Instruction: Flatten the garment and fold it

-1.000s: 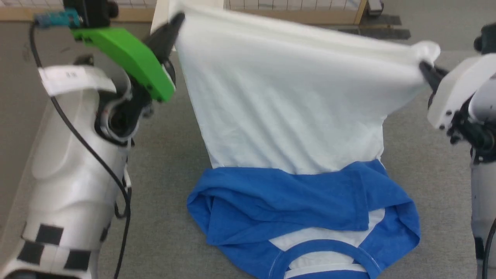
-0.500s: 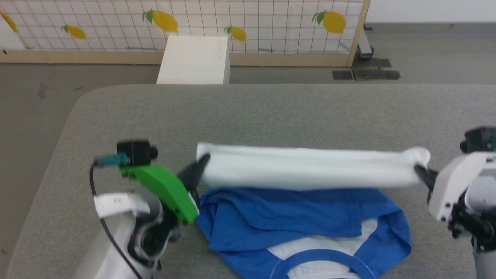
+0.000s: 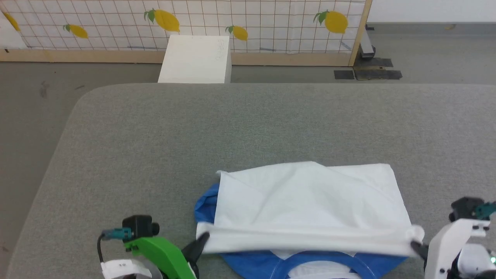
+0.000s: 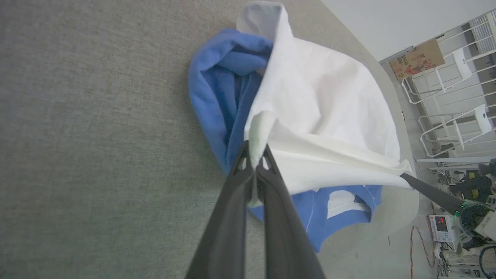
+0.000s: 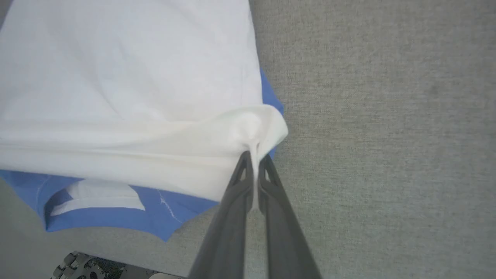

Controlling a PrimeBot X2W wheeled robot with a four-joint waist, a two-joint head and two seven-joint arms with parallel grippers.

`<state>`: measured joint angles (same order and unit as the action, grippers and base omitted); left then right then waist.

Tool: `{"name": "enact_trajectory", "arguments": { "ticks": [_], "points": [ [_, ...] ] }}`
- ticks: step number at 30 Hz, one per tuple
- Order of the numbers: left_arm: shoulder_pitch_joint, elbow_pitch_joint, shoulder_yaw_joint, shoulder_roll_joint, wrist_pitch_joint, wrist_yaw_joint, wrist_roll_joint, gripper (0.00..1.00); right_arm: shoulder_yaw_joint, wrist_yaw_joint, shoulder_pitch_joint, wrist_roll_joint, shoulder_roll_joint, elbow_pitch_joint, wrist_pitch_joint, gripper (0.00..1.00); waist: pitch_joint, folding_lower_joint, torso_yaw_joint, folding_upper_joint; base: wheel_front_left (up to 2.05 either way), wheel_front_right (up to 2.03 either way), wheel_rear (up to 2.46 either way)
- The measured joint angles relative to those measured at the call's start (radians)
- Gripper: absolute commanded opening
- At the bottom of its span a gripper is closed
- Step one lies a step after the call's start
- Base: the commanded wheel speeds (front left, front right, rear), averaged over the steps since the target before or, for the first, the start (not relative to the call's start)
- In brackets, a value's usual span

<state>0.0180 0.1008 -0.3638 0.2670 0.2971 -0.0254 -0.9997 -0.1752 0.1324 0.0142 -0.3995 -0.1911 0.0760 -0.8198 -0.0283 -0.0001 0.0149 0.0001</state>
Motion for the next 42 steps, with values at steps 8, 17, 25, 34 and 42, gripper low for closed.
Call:
{"name": "enact_trajectory", "arguments": {
  "ticks": [8,17,25,34,42],
  "points": [
    [-0.056,0.04,-0.029,0.025,0.076,-0.084,0.0,0.0,0.029,0.0,0.049,0.022,0.012,0.046,0.005,0.0,-0.001,0.0,-0.009,0.0,0.0,0.0,0.0],
    [-0.071,0.065,-0.053,0.027,0.147,-0.109,-0.02,1.0,0.056,0.0,0.049,0.039,-0.004,0.076,0.019,0.6,0.003,0.0,-0.015,0.0,0.0,0.0,0.0],
    [-0.077,0.009,-0.039,0.102,0.202,-0.169,-0.012,1.0,0.054,0.0,0.068,-0.005,-0.106,-0.011,-0.038,1.0,0.036,0.0,-0.013,0.0,0.0,0.0,0.0],
    [-0.071,-0.133,0.125,0.164,-0.104,-0.178,0.108,1.0,-0.052,0.0,0.026,-0.085,-0.142,-0.136,-0.083,1.0,0.042,0.0,-0.012,0.0,0.0,0.0,0.0],
    [0.033,-0.155,0.202,0.167,-0.538,-0.086,0.336,1.0,0.069,0.0,-0.066,-0.109,-0.16,-0.05,-0.05,1.0,-0.019,0.0001,0.0,0.0,0.0,0.0,0.0]
  ]
}}
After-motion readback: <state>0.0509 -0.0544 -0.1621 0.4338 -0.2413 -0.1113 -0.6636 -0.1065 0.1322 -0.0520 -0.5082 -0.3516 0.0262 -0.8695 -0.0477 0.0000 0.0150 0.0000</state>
